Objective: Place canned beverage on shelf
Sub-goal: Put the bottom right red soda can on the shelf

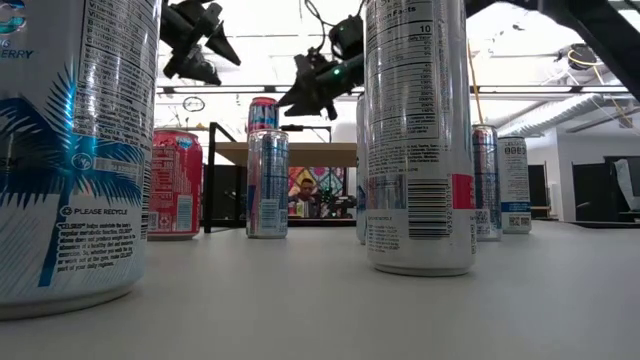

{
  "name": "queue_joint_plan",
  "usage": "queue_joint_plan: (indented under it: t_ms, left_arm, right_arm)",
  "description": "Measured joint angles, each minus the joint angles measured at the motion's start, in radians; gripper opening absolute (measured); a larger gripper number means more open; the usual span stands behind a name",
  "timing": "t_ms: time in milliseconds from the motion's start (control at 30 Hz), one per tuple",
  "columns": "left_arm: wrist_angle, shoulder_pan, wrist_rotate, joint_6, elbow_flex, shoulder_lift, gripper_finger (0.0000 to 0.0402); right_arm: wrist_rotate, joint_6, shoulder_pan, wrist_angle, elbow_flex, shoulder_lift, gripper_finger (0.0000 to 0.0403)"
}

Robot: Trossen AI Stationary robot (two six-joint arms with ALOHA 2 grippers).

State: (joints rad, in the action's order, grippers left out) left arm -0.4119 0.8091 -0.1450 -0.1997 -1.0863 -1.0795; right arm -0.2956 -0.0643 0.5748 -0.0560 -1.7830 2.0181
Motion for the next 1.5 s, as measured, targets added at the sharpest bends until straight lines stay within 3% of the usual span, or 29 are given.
queue_joint_plan:
  t_ms: [567, 767, 1500]
  left_arm:
    - [-0.109, -0.049, 0.075, -0.004, 0.0, 0.001, 0.0375]
    - [-0.126, -0.049, 0.075, -0.004, 0.0, 0.001, 0.0375]
    - [-0.161, -0.049, 0.075, -0.009, 0.0, 0.001, 0.0375]
  right_arm:
    - [0.002, 0.009, -0.001, -0.08, -0.013, 0.027, 0.0069]
    - [-0.071, 0.03, -0.002, -0.079, -0.013, 0.041, 0.0048]
    - [-0.075, 0.073, -0.047, -0.016, -0.013, 0.074, 0.0004]
